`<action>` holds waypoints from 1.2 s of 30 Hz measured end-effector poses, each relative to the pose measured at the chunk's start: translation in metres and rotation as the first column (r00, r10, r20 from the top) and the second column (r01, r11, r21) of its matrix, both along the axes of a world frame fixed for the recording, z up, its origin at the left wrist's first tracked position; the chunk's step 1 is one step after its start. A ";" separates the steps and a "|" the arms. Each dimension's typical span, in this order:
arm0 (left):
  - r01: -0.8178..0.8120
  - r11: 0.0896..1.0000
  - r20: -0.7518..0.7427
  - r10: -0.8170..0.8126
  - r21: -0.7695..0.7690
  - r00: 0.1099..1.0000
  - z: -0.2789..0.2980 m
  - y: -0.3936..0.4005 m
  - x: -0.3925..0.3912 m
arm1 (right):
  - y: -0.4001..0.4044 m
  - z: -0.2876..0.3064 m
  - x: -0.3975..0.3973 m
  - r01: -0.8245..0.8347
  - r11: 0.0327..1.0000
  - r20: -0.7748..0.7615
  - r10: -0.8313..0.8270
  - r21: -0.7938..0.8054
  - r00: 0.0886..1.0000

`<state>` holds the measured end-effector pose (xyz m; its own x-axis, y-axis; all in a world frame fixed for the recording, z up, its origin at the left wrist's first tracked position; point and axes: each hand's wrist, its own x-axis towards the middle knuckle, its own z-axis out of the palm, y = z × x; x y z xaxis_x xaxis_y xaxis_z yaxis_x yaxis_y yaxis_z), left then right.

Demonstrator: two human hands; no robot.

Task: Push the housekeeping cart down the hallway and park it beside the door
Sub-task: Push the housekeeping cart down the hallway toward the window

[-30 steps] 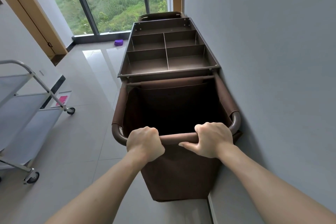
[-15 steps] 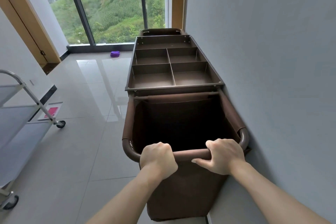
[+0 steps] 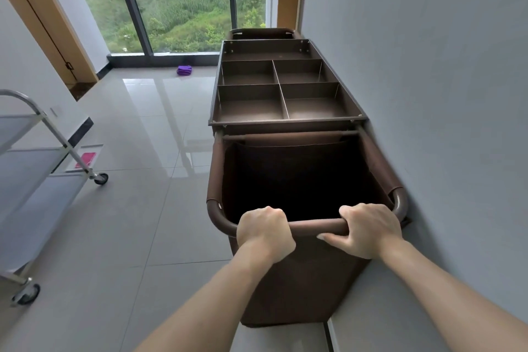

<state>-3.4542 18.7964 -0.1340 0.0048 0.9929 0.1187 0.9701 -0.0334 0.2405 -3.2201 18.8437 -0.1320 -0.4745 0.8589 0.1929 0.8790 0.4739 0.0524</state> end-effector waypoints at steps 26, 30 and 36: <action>-0.106 0.990 -0.103 0.097 -0.089 0.990 0.013 -0.046 0.016 | -0.045 0.008 0.010 -0.008 0.996 -0.075 0.001 -0.091 0.997; -0.118 0.985 -0.132 0.101 -0.127 0.986 0.015 -0.045 0.015 | -0.043 0.009 0.010 0.002 0.992 -0.086 -0.013 -0.125 0.996; -0.059 0.981 -0.130 0.035 -0.183 0.991 0.016 -0.039 0.009 | -0.041 0.013 0.009 0.036 0.987 -0.085 -0.050 -0.159 0.995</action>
